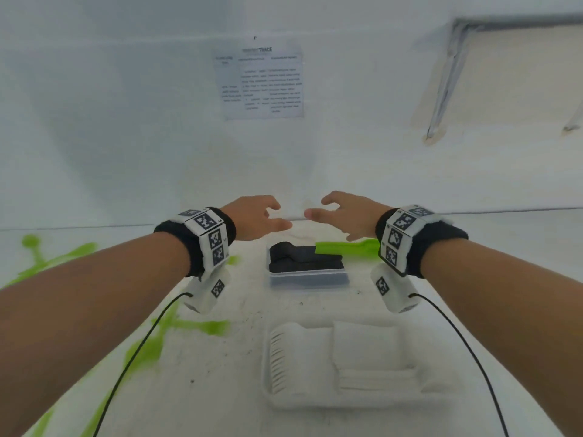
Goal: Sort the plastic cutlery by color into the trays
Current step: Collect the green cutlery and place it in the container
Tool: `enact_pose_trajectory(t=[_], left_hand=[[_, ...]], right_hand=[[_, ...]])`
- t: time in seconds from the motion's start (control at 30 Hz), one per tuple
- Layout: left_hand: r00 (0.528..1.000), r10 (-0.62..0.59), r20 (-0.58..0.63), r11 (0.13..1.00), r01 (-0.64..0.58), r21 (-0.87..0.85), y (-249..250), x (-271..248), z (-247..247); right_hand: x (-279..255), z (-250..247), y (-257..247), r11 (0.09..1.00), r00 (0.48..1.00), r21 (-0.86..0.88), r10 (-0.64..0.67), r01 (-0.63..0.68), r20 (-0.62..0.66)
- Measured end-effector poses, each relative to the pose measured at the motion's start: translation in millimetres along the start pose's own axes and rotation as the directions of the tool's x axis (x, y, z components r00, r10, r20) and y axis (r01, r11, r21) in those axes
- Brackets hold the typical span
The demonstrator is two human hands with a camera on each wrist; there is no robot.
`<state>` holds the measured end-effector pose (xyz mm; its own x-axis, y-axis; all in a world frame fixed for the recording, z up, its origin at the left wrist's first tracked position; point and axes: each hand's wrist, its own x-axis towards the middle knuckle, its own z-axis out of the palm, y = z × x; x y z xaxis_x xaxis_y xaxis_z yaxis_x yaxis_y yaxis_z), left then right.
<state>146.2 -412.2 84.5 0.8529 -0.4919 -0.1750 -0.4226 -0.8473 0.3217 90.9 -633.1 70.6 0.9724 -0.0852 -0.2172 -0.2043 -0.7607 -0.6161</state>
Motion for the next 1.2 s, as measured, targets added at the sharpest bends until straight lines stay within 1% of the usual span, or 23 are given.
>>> enact_pose_trajectory(t=[0.07, 0.13, 0.23, 0.3, 0.43, 0.53, 0.67, 0.77, 0.87, 1.03, 1.1, 1.2], left_hand=[[0.998, -0.067, 0.004, 0.998, 0.067, -0.013, -22.8, -24.2, -7.5], [0.986, -0.16, 0.045, 0.987, 0.161, -0.016, -49.8, -51.3, -15.2], [0.952, -0.296, 0.081, 0.954, 0.299, -0.021, -96.7, -90.4, -24.8], [0.934, -0.35, 0.075, 0.934, 0.354, -0.04, -128.1, -116.0, -28.3], [0.914, -0.406, 0.016, 0.914, 0.406, -0.001, -186.9, -164.7, -28.3], [0.9, -0.435, 0.015, 0.899, 0.435, -0.044, -235.9, -198.7, -24.1], [0.88, -0.475, -0.007, 0.878, 0.473, -0.079, -303.4, -245.5, -21.5], [0.856, -0.515, -0.036, 0.854, 0.509, -0.107, -357.7, -288.7, -24.7], [0.83, -0.556, -0.042, 0.826, 0.545, -0.142, -408.4, -331.1, -22.8], [0.781, -0.624, -0.041, 0.77, 0.604, -0.206, -470.6, -383.8, -9.7], [0.772, -0.635, -0.038, 0.76, 0.614, -0.216, -486.4, -395.4, -3.9], [0.772, -0.634, -0.044, 0.758, 0.608, -0.234, -500.2, -402.9, 3.0]], right_hand=[[0.0, 18.6, -27.2, 0.994, 0.998, 0.106, -0.015, 0.009, 0.056], [0.8, 40.7, -55.0, 0.989, 0.995, 0.141, -0.056, 0.044, 0.087], [2.8, 79.2, -97.5, 0.988, 0.984, 0.106, -0.126, 0.112, 0.126], [2.2, 107.8, -126.1, 0.985, 0.975, 0.055, -0.168, 0.162, 0.143], [-4.1, 166.3, -179.0, 0.969, 0.958, -0.068, -0.223, 0.239, 0.178], [-8.9, 209.7, -216.5, 0.955, 0.949, -0.146, -0.223, 0.259, 0.224], [-16.3, 266.3, -269.4, 0.946, 0.932, -0.156, -0.236, 0.285, 0.276], [-21.6, 316.9, -314.2, 0.924, 0.909, -0.178, -0.271, 0.338, 0.317], [-26.7, 366.5, -350.7, 0.912, 0.886, -0.177, -0.29, 0.371, 0.362], [-31.4, 431.0, -388.8, 0.893, 0.856, -0.186, -0.305, 0.409, 0.417], [-28.8, 448.3, -397.9, 0.877, 0.849, -0.208, -0.319, 0.433, 0.42], [-18.7, 464.4, -406.7, 0.849, 0.843, -0.223, -0.373, 0.479, 0.388]])
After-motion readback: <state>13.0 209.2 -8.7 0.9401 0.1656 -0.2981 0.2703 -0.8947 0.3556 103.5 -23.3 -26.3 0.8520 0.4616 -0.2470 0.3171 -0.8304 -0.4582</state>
